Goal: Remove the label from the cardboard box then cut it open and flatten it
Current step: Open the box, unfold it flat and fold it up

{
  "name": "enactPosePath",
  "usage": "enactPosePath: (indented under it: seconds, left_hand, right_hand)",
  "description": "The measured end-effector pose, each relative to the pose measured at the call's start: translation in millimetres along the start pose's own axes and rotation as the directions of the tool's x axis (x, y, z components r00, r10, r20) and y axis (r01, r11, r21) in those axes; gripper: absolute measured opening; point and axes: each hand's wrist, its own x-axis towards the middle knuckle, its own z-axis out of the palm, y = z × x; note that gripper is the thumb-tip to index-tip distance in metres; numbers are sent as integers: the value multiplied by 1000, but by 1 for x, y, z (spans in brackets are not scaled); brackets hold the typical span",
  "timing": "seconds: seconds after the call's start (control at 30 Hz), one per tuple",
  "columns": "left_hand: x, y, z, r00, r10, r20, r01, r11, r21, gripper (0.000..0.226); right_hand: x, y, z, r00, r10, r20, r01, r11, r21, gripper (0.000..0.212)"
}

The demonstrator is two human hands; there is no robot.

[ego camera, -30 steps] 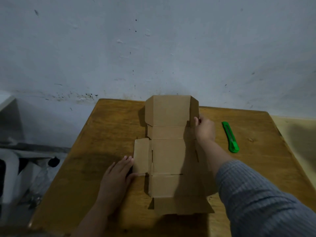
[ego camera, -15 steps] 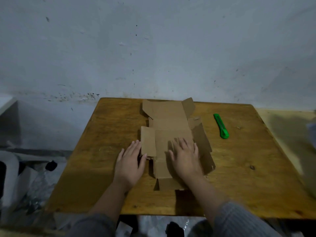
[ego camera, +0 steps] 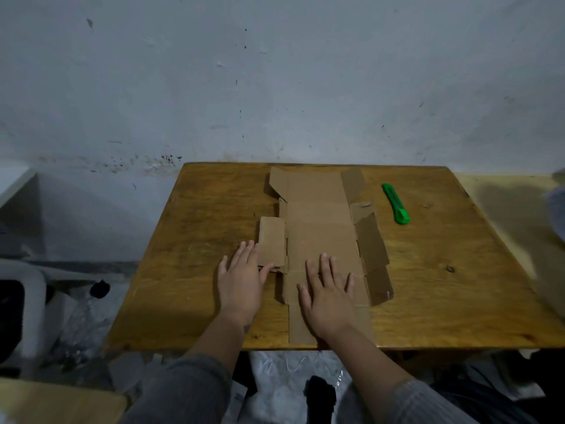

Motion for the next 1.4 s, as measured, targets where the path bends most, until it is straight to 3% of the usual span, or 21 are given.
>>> enactPosePath:
  seconds: [0.27,0.53,0.7,0.87,1.1,1.3,1.4]
  left_hand:
    - [17,14,-6,992,128,-10,-129,990,-61,60]
    - [37,19,-4,964,223,142,-216,974,-63,45]
    - [37,19,-11,962,194,191,-196,981,-8,34]
    - [35,24,-24,966,186,178,-194,980,33,36]
    - [27,22,-30,988,135,69,-132,990,-49,34]
    - [12,2,-30,992,-10,-128,-15,982,-186,38]
    - [11,-19,-23,1000,-5,-22,3,997,-76,50]
  right_hand:
    - [-1,-1,-1,1000,-1,-14,1,1000,4,60]
    - [0,-1,-1,999,7,-33,-8,1000,-7,61]
    - [-2,-3,-5,999,8,-33,-8,1000,8,65]
    - [-2,-3,-4,999,16,-34,-16,1000,7,63]
    - [-2,-4,-5,999,21,-27,-21,1000,-1,64]
    - [-1,-3,-2,999,27,-32,-27,1000,-7,60]
    - [-1,-4,-2,999,27,-32,-27,1000,-16,61]
